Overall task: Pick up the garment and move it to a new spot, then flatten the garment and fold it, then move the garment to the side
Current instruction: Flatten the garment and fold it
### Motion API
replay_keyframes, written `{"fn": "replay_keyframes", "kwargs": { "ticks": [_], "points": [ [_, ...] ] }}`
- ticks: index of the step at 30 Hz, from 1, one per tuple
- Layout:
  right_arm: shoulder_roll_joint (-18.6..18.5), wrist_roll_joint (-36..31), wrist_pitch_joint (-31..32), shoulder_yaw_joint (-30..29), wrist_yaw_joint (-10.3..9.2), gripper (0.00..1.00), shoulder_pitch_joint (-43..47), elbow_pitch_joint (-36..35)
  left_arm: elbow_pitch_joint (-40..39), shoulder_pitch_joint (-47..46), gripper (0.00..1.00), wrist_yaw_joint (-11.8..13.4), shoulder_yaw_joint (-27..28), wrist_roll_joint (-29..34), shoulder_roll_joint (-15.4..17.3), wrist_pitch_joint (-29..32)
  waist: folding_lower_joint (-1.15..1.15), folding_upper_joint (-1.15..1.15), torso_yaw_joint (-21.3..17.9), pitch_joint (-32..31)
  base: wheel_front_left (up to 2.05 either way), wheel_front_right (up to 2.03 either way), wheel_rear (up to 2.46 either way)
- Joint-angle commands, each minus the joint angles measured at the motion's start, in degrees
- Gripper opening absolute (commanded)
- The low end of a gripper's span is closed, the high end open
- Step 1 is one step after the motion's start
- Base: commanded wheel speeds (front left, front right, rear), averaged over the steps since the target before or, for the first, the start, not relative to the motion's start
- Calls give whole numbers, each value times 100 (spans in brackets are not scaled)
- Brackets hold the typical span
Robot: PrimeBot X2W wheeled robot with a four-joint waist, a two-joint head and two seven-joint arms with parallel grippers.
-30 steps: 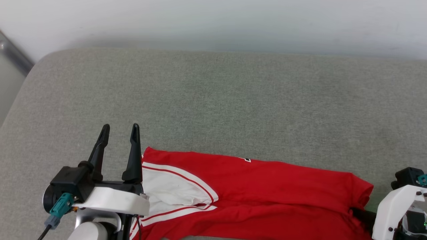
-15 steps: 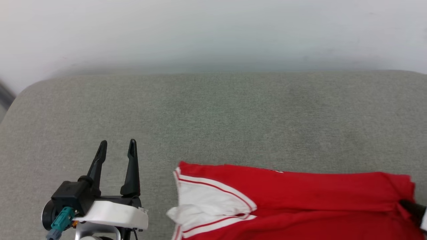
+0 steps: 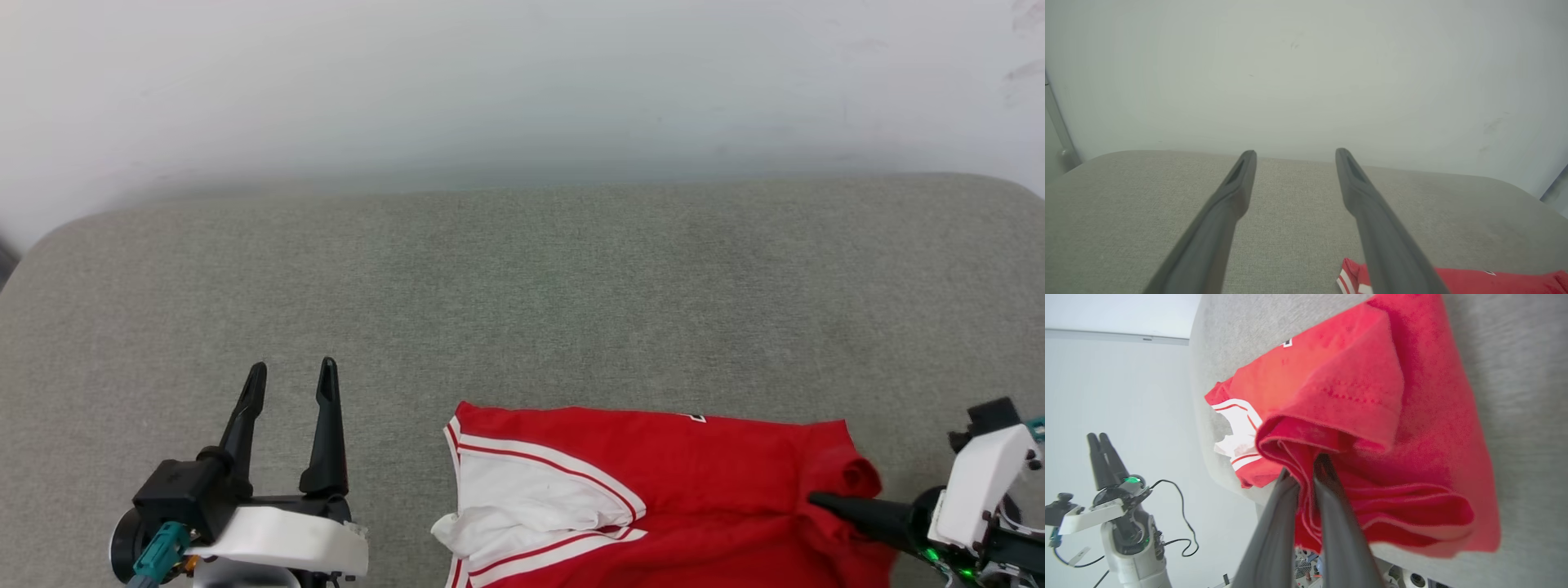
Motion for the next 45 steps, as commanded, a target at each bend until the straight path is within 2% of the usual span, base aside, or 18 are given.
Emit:
{"fn": "replay_keyframes", "kwargs": {
  "ticks": [1,5,8,13,19,24,25,26,27,32,37,41,45],
  "points": [
    [50,216,108,-8,0,0,-95,28,22,0,100,-24,-14,16,4,16,0,0,38,-9,0,0,0],
    [151,1284,268,315,0,0,-245,293,37,-81,100,-27,-63,13,-11,61,0,0,188,13,0,0,0],
    [144,2038,-32,946,0,0,-324,527,54,-144,100,-59,-109,14,-26,84,0,0,321,62,0,0,0],
    [140,2755,-676,2124,0,0,-508,716,108,-296,100,-94,-171,19,-81,96,0,0,546,194,0,0,0],
    [138,2890,-1438,3137,0,0,-790,971,201,-465,100,-146,-246,26,-176,48,0,0,735,385,0,0,0],
    [139,2477,-1868,3491,0,0,-944,1302,278,-539,100,-178,-265,26,-217,18,0,0,797,498,0,0,0],
    [139,2331,-2028,3536,0,9,-997,1353,295,-556,100,-184,-268,22,-229,6,0,0,802,519,0,0,0],
    [138,2235,-2153,3583,0,58,-1041,1385,309,-574,100,-188,-271,19,-237,1,0,0,805,541,0,0,0],
    [138,2204,-2212,3635,0,100,-1033,1445,329,-588,100,-198,-274,14,-249,-6,0,0,803,556,0,0,0],
    [108,2008,-2399,3871,0,100,-1132,1300,424,-592,100,-229,-258,-2,-257,-36,0,0,725,562,0,0,0],
    [-234,1531,-2678,4213,0,100,-1116,639,472,-593,100,-236,-241,-10,-225,-50,0,0,595,486,0,0,0],
    [-731,615,-3459,4388,0,100,-1043,90,507,-550,100,-208,-205,-21,-192,-57,0,0,468,408,0,0,0],
    [-1176,-588,-4427,4180,0,100,-903,-147,538,-453,100,-177,-164,-49,-149,-57,0,0,305,314,0,0,0]
  ]
}}
